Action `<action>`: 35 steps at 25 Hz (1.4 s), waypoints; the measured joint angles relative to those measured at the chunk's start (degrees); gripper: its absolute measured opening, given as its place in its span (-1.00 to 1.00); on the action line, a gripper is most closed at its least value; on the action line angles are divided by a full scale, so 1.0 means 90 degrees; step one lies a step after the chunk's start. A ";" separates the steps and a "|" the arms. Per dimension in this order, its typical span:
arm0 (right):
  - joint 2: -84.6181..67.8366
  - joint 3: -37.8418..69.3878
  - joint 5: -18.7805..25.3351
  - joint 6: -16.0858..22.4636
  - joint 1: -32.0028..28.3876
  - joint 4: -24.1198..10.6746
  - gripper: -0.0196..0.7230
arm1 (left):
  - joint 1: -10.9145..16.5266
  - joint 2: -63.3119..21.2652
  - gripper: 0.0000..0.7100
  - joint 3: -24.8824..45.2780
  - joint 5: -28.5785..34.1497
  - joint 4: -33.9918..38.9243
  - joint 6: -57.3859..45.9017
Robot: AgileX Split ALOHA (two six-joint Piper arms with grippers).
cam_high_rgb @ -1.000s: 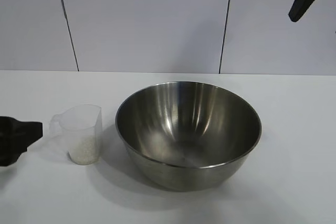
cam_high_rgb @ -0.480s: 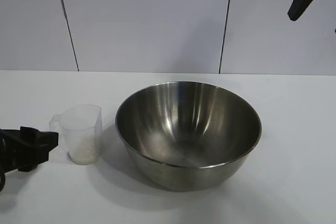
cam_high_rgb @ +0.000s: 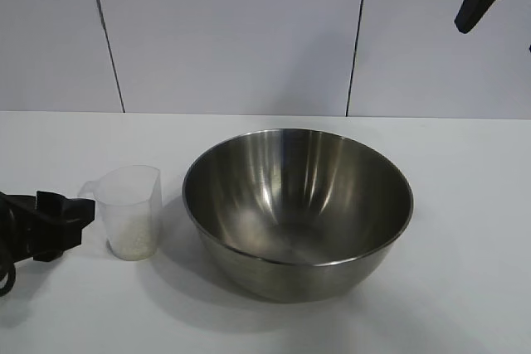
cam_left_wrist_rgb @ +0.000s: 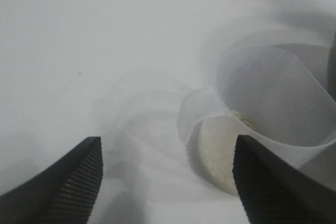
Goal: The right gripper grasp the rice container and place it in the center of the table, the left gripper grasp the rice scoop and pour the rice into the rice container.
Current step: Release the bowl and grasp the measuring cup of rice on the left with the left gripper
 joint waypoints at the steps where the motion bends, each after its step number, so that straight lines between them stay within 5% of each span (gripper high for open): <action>1: 0.0000 0.0000 0.0000 -0.0002 0.0000 0.0000 0.52 | 0.0000 0.0007 0.43 -0.0006 0.0000 -0.0025 0.0006; 35: 0.0000 0.0000 -0.0033 -0.0021 0.0000 0.0027 0.52 | 0.0000 0.0045 0.40 -0.0059 0.0339 -0.0222 0.0348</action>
